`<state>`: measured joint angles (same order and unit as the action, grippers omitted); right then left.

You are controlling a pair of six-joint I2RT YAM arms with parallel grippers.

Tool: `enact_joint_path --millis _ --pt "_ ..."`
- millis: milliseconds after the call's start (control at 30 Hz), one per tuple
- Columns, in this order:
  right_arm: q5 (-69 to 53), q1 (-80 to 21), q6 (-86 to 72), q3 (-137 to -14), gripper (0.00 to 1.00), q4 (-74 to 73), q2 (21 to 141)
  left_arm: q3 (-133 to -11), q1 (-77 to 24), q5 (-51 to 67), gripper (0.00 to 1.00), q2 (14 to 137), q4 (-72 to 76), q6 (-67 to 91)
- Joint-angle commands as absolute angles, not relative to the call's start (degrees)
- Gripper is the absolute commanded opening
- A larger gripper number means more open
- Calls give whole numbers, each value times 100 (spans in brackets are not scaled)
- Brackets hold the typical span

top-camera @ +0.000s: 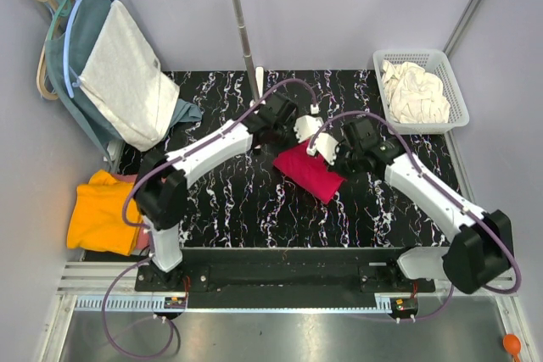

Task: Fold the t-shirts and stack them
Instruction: Fold the tshirt

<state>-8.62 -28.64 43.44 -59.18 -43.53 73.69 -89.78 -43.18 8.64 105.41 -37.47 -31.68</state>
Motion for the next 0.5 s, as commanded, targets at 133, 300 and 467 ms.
enact_joint_path --millis 133,300,467 --pt "-747 -2075 4667 -6706 0 -3270 8339 -10124 -4254 949 0 11636 -4069 -4262" --pt "-835 -1785 4798 -7057 0 -3156 8859 -10739 -4219 879 0 12269 -4061 -4403" --pt "-862 -1670 4790 -7172 0 -3015 9307 -11127 -4166 791 5 12813 -3894 -4447"
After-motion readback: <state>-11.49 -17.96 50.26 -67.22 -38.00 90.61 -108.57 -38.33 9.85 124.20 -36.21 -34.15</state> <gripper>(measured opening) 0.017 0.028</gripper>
